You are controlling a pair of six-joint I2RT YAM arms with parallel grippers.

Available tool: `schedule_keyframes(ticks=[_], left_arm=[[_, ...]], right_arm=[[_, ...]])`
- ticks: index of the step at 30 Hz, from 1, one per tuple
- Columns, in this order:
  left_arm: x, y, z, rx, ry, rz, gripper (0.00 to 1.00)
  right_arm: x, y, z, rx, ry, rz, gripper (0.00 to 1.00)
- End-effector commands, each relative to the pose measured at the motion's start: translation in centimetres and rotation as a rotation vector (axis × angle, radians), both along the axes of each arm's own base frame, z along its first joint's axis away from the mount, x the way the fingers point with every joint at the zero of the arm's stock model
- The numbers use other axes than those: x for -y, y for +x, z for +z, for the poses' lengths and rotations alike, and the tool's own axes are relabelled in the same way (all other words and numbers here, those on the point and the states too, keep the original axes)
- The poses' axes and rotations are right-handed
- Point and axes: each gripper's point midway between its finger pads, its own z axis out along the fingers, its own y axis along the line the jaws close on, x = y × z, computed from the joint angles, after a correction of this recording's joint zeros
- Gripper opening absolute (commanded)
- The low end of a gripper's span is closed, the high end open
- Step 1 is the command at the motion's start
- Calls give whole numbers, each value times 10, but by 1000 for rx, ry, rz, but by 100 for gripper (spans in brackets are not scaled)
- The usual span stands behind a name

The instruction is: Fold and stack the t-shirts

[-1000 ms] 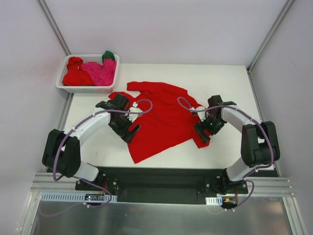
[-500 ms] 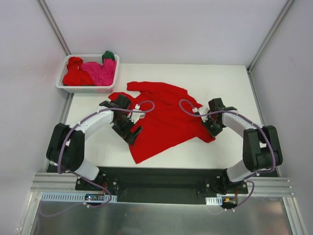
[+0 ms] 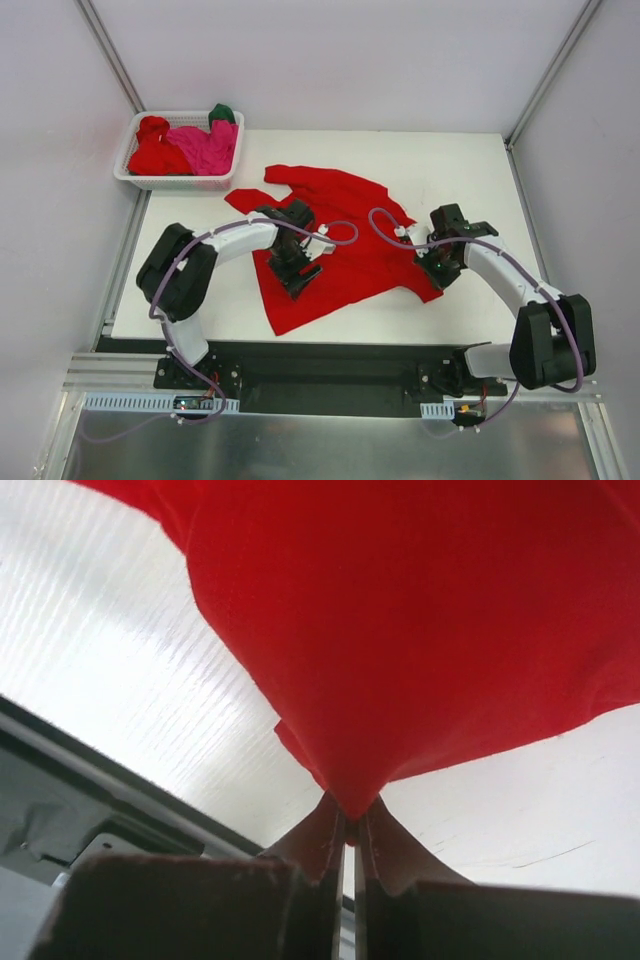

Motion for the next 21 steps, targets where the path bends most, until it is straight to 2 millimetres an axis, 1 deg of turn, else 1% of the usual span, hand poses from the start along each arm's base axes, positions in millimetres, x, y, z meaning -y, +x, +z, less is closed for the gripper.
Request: schedule_keyframes(ticks=[1, 2, 4, 7, 8, 10, 11, 15, 17, 20, 21], left_arm=[[-2, 9, -15, -3, 76, -9, 10], [-5, 11, -19, 1, 93, -16, 0], [-11, 11, -27, -10, 112, -25, 0], [-20, 20, -32, 15, 127, -24, 0], [-27, 27, -33, 25, 135, -9, 0], [-34, 36, -37, 35, 143, 15, 0], [-43, 43, -38, 36, 148, 34, 0], [-56, 63, -34, 91, 161, 67, 0], [-57, 69, -30, 117, 160, 62, 0], [-62, 91, -22, 193, 192, 57, 0], [-64, 104, -15, 225, 192, 71, 0]], right_arm=[[-7, -35, 6, -112, 49, 50, 1], [-8, -40, 6, -123, 49, 64, 1], [-6, -48, 9, -136, 40, 93, 1], [-3, -60, 12, -144, 38, 113, 1], [-1, -67, 13, -165, 35, 118, 1], [1, -70, 15, -145, 30, 132, 2], [3, -72, 15, -151, 24, 135, 2], [3, -74, 22, -128, 31, 144, 2], [2, -76, 24, -137, 37, 156, 2], [-1, -79, 29, -152, 55, 162, 3], [-3, -80, 31, -154, 67, 176, 2]])
